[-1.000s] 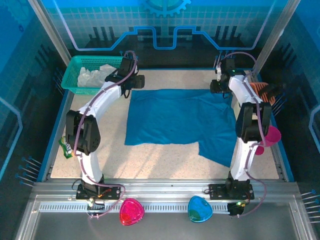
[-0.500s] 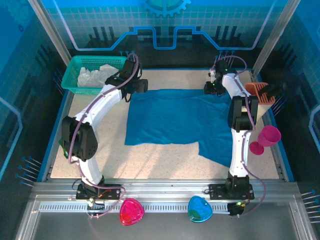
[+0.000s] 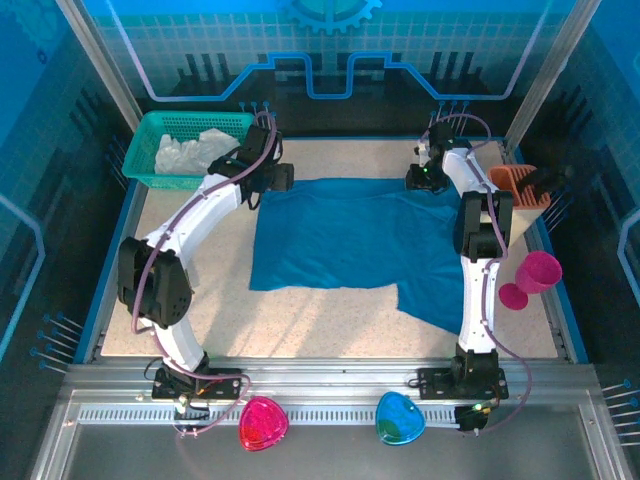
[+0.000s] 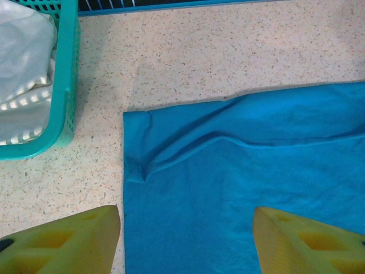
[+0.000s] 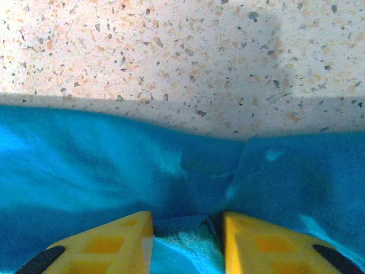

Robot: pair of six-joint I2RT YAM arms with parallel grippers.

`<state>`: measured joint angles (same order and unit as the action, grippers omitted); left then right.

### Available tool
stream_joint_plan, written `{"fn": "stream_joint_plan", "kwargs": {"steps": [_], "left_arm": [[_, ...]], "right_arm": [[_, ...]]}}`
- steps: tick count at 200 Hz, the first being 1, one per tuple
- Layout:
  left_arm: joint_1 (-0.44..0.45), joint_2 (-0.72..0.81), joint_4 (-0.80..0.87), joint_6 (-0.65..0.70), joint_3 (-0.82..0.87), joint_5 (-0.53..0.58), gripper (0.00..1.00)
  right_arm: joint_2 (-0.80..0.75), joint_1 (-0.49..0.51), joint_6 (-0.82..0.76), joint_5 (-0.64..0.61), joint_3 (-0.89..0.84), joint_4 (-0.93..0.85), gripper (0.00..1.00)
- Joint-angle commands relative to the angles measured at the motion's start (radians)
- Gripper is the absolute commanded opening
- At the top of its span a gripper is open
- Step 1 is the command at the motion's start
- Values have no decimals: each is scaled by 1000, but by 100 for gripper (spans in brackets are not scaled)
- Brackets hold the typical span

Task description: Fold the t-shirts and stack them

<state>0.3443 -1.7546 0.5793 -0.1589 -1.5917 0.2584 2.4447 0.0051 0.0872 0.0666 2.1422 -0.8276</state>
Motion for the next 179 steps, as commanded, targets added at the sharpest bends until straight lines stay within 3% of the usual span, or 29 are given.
{"fn": "stream_joint_plan", "kwargs": {"steps": [1, 67, 179], "left_arm": [[8, 43, 2, -18, 10, 24, 64], [18, 44, -1, -16, 4, 22, 64], [21, 66, -22, -8, 51, 10, 63]], "right_arm": [[9, -7, 6, 29, 26, -12, 26], [-112, 1, 43, 19, -81, 18, 0], [-396, 133, 260, -160, -500, 184, 0]]}}
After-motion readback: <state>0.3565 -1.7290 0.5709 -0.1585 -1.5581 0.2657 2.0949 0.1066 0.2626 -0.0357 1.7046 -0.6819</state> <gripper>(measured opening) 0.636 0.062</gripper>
